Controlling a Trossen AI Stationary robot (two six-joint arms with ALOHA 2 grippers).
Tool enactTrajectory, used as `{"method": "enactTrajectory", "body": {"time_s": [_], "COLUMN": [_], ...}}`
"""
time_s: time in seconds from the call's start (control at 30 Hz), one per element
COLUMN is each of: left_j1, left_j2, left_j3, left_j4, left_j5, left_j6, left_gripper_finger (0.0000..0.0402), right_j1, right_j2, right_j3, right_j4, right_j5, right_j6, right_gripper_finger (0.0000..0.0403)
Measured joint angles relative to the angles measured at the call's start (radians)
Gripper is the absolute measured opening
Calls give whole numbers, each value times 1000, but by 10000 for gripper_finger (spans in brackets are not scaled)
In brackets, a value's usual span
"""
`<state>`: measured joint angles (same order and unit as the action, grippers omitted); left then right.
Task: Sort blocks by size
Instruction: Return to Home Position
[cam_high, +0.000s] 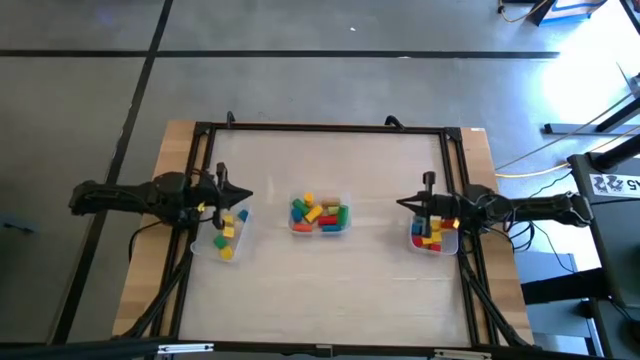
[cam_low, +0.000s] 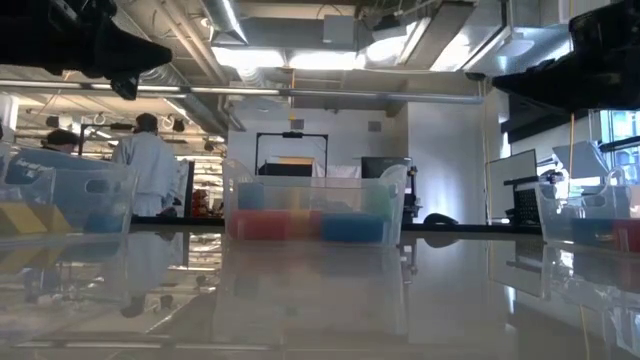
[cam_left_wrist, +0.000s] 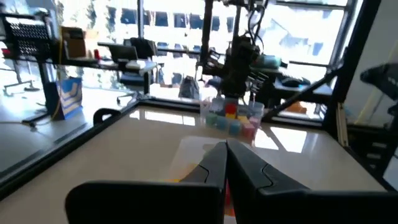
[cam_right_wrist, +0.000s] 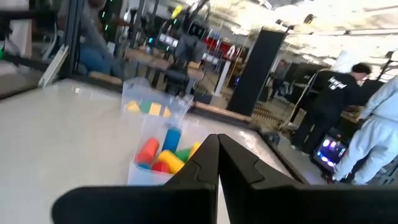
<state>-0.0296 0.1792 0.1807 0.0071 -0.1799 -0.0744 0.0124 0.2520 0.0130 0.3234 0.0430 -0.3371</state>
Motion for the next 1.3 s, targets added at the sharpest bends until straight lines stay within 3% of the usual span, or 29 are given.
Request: {"method": "enactTrajectory", "body": {"time_s": [0.4, 0.73, 1.3], "left_j1": [0, 0, 0], "left_j2": [-175, -176, -174], "left_j3": [-155, -164, -164], "left_j4": [3, 14, 14], "left_j5": [-7, -3, -14], "left_j6": [-19, 4, 24], "left_gripper_finger": [5, 5, 5], "right_j1": [0, 0, 0], "right_j2": [-119, -252, -228], "right_j3": [-2, -2, -1], "right_j4": [-126, -276, -277], "right_j5": [33, 109, 96], "right_j6": [0, 19, 18], "right_gripper_finger": [12, 12, 12]}}
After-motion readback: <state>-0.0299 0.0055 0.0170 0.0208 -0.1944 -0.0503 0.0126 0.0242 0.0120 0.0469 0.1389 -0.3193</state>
